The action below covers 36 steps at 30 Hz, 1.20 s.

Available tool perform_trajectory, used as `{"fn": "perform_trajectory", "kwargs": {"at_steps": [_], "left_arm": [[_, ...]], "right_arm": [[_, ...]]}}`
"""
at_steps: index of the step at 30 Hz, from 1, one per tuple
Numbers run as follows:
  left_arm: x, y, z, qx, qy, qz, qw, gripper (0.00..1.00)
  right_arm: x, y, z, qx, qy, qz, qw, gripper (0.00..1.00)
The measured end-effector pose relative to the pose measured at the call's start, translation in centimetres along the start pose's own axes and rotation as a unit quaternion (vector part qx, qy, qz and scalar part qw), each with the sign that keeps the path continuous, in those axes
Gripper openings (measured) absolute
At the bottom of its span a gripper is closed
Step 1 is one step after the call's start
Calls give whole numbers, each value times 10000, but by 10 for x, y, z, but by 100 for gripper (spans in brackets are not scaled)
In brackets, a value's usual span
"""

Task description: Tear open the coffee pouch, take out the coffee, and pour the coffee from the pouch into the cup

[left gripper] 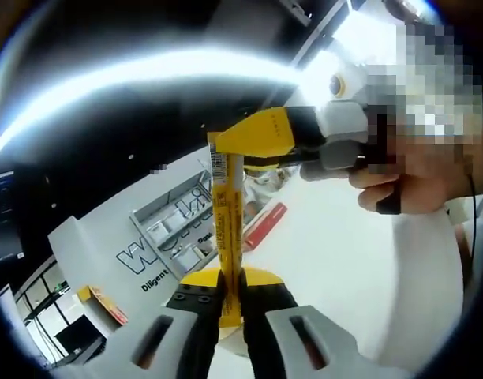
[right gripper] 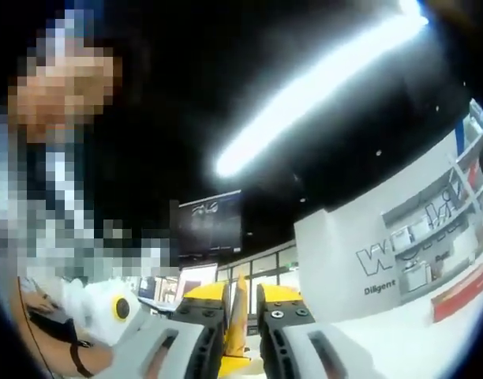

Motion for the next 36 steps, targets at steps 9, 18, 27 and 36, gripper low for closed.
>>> {"fn": "perform_trajectory", "kwargs": {"at_steps": [9,18,27,36], "left_arm": [[0,1,1,14,14,19,10000,11],[-1,1,0,42,23,62,10000,11],[-1,1,0,60,39,65,10000,11],[1,4,2,36,13,51,10000,11]], "right_arm": [[-1,-1,2,-147,-10,-53,9999,5],[-1,-1,3,-111,-35,58,9999,1],[-2,-1,2,57,-49,59,10000,1],[-2,-1,1,-1,14,28,10000,3]]}}
Point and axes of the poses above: the point that each gripper's makers call its tool centre point, and the gripper's own axes: x roughly forward along the fingers, z roughly to its left, y roughly out of its underside, the point moved 10 cm from there along -x, roughly backward along the fingers
